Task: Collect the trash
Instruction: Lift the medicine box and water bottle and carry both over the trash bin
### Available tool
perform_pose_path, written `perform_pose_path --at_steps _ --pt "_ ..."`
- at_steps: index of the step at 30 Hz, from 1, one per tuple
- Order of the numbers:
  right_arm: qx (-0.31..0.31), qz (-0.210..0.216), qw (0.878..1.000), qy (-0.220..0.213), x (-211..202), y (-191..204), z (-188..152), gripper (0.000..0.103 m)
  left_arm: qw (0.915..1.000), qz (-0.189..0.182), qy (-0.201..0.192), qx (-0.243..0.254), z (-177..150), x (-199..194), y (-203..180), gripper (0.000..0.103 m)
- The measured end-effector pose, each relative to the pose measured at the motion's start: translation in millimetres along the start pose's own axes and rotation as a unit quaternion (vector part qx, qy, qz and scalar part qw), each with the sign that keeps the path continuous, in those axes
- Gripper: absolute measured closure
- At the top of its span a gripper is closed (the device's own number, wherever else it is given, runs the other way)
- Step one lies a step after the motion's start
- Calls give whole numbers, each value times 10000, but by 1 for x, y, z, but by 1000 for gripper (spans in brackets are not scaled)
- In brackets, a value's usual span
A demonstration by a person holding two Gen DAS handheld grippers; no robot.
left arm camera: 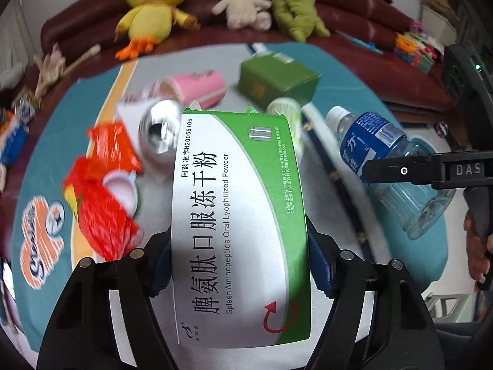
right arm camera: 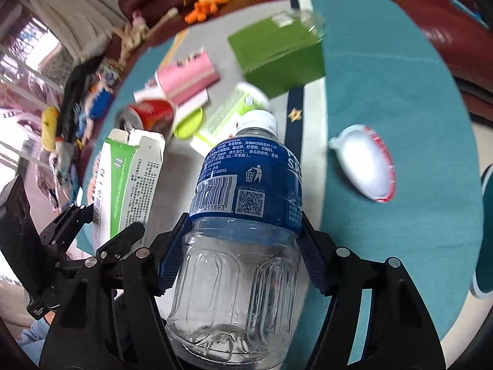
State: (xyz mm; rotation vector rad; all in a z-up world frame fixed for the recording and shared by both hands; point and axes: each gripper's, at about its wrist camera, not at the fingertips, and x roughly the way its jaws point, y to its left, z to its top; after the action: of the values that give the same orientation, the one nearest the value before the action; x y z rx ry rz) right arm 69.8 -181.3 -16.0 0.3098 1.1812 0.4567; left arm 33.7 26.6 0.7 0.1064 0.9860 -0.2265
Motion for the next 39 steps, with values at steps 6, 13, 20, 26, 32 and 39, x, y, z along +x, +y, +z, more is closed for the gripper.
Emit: perform_pose_path --at_steps 6,13,20,26,32,39 --pt "238 133 9981 -554 -51 -35 -2 39 9991 -341 -84 225 26 -13 -38 30" --pt "1110 -183 9862 -1213 -118 -140 -14 39 9903 -952 32 1015 66 15 -139 30" --pt "2148 -849 9621 -1448 -162 -263 -49 39 9710 -1659 347 1688 96 63 -253 30" --pt "2845 -1020 9440 -1325 -165 -338 -79 39 9510 -2097 701 2161 106 106 -344 30" --pt "3134 -1094 9360 -1169 -161 -372 -90 38 9378 -2258 1063 2412 109 150 -407 30" --pt "3297 -1134 9319 -1000 -155 -395 -98 38 9347 -2087 1449 2487 106 193 -437 26"
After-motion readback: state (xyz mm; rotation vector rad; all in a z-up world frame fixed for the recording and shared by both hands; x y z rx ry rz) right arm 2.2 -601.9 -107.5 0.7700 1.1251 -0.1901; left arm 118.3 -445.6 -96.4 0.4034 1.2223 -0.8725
